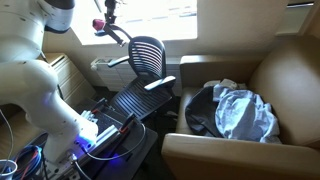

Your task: Take the belt from the seat and hang it on the backrest of the chair

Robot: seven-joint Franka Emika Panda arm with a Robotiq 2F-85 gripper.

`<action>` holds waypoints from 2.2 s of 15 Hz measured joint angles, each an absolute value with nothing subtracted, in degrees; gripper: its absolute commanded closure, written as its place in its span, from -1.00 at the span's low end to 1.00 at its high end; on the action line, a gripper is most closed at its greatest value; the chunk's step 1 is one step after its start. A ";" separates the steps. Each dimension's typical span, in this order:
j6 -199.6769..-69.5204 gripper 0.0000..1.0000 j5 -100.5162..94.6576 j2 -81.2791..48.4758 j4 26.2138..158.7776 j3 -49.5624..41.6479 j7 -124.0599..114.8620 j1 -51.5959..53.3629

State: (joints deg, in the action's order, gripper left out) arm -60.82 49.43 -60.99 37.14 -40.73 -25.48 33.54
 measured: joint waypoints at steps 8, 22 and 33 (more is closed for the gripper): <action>-59.25 1.00 46.50 -61.21 38.48 -43.68 -28.42 33.12; -59.50 1.00 46.46 -59.30 59.57 -49.71 -20.99 42.51; -59.32 1.00 39.90 -60.09 59.89 -32.83 -20.66 40.50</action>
State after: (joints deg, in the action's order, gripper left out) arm -59.32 39.90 -60.09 59.89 -32.83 -20.66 40.50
